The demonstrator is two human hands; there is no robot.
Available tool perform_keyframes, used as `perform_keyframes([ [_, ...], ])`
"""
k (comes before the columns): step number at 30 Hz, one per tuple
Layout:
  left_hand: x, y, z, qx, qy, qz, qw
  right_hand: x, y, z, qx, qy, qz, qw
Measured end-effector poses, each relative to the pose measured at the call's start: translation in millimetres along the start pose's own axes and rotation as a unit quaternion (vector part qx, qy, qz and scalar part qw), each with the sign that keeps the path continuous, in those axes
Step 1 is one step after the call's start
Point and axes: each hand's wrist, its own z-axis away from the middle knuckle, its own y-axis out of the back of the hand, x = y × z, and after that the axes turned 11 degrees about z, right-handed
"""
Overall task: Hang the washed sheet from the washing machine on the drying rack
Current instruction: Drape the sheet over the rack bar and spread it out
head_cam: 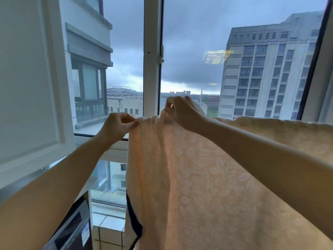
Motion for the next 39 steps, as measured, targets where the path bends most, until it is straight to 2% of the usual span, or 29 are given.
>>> perform_keyframes([
  [5, -10.6, 14.8, -3.2, 0.160, 0.069, 0.050, 0.983, 2.5, 2.8, -6.7, 0.010, -0.024, 0.006, 1.000],
  [9, -29.0, 34.9, 0.2, 0.201, 0.102, -0.041, 0.973, -7.1, -2.0, -12.0, -0.006, -0.023, -0.012, 1.000],
  [13, -38.0, 44.5, 10.4, 0.141, 0.152, -0.057, 0.977, -22.2, -14.6, -17.1, -0.033, -0.037, -0.032, 0.998],
  [17, -33.9, 34.3, 16.2, -0.015, 0.164, 0.027, 0.986, -28.3, -24.5, -17.7, -0.051, -0.018, -0.020, 0.998],
  [20, -26.8, 18.0, 14.0, -0.083, 0.141, 0.043, 0.986, -27.4, -25.7, -16.0, -0.050, 0.006, 0.001, 0.999],
  [23, -24.0, 2.7, 8.4, -0.101, 0.100, 0.041, 0.989, -24.4, -24.0, -14.5, -0.056, 0.013, 0.003, 0.998],
  [27, -21.2, -10.4, 2.9, -0.038, 0.021, -0.012, 0.999, -19.4, -20.0, -10.3, -0.061, 0.020, -0.001, 0.998],
  [32, -9.0, -8.9, -7.5, 0.078, -0.046, -0.002, 0.996, -15.0, -10.1, -9.4, -0.050, -0.002, 0.038, 0.998],
  [36, 6.3, -12.5, -17.3, 0.092, -0.100, -0.046, 0.990, -6.0, -3.2, -10.8, -0.041, -0.009, 0.030, 0.999],
  [39, 2.0, -13.0, -17.9, 0.089, -0.097, -0.071, 0.989, 0.0, -2.9, -5.9, -0.049, 0.003, -0.001, 0.999],
])
